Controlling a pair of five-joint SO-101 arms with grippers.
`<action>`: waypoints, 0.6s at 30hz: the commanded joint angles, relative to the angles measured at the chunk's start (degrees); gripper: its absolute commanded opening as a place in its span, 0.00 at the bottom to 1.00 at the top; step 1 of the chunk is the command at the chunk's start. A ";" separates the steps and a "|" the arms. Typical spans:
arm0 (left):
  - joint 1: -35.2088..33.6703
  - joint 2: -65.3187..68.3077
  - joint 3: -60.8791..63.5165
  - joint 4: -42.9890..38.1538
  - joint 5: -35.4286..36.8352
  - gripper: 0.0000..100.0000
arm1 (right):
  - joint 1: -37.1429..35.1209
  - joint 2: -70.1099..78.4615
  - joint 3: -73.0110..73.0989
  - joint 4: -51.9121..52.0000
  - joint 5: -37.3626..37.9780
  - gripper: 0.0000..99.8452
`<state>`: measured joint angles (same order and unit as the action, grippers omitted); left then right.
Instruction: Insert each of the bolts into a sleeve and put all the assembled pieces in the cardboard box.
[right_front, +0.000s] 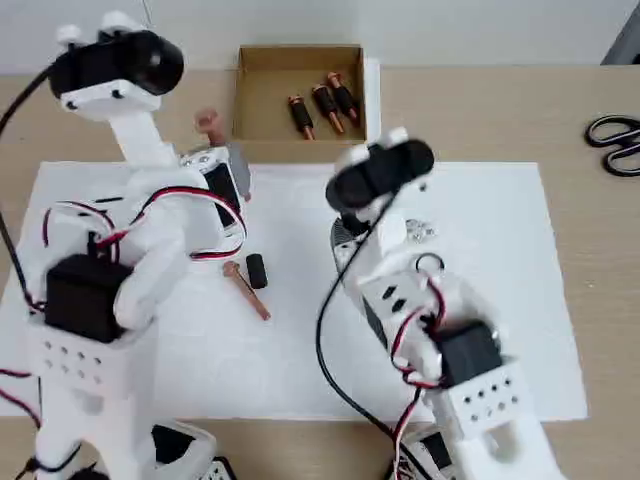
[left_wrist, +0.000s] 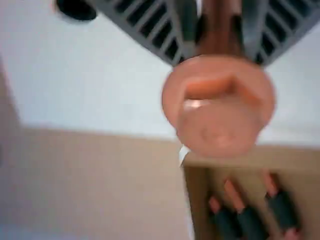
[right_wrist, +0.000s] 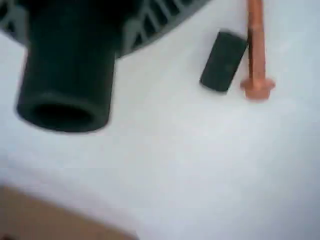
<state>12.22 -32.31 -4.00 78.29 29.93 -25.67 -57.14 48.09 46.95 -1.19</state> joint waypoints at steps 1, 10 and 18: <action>0.18 -4.75 4.88 -9.49 2.90 0.01 | -0.04 -8.31 13.36 -19.30 0.70 0.00; 6.42 -13.98 17.71 -19.78 -1.14 0.01 | -0.04 -25.01 29.27 -35.21 0.79 0.00; 13.89 -21.54 32.40 -46.77 -13.19 0.01 | -0.13 -40.22 38.77 -37.93 2.90 0.00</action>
<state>25.05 -50.15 25.80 42.95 20.62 -25.67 -92.13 84.66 10.02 -0.40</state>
